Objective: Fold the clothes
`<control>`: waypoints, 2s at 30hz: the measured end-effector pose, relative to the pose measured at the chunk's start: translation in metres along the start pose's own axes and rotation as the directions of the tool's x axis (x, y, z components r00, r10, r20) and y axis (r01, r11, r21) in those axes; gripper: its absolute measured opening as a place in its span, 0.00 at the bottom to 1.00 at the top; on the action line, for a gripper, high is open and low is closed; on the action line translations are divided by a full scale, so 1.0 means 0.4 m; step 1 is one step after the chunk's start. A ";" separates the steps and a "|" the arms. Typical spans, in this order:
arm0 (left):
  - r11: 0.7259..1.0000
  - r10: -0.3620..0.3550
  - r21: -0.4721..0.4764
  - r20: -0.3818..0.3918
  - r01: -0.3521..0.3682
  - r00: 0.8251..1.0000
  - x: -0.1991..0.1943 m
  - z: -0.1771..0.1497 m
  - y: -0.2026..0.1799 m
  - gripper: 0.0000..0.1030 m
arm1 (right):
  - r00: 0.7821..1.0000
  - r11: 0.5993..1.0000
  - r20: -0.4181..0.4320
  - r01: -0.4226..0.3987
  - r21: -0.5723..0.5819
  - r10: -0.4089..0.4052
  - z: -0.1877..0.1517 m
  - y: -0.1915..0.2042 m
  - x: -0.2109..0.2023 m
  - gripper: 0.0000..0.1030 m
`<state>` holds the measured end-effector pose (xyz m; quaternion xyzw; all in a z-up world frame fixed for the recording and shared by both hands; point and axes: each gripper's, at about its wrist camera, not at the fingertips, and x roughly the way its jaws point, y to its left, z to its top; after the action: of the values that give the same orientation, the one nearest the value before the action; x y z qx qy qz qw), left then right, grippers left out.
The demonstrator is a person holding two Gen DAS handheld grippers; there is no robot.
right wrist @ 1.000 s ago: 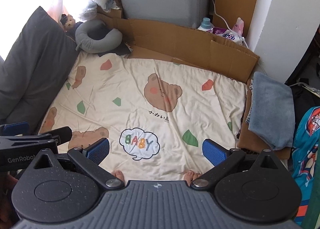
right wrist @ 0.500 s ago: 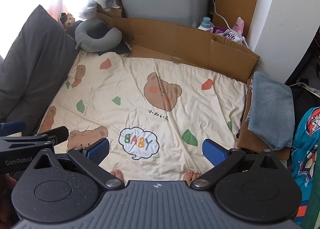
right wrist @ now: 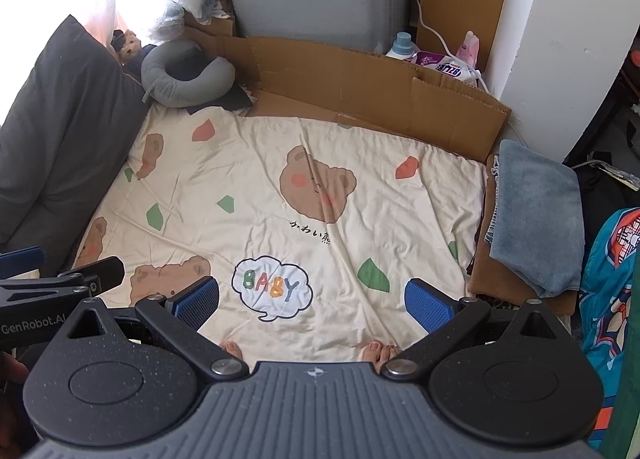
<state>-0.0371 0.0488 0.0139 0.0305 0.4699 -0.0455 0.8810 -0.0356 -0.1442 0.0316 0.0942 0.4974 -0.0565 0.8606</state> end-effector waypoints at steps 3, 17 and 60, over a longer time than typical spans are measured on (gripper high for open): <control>1.000 0.000 -0.001 0.000 0.000 1.000 0.001 0.001 0.003 0.99 | 1.000 1.000 0.002 0.000 0.007 0.000 0.000 -0.004 -0.002 0.99; 1.000 0.010 0.001 0.003 -0.010 1.000 0.000 0.002 0.005 0.99 | 1.000 1.000 0.005 -0.002 0.021 0.002 -0.001 -0.013 -0.005 0.99; 1.000 0.022 0.009 0.008 -0.022 1.000 0.000 -0.002 0.004 0.99 | 1.000 0.999 0.008 -0.007 0.034 0.007 -0.004 -0.024 -0.005 0.99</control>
<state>-0.0375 0.0506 0.0135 0.0394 0.4658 -0.0378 0.8832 -0.0396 -0.1534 0.0314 0.1105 0.4927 -0.0623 0.8609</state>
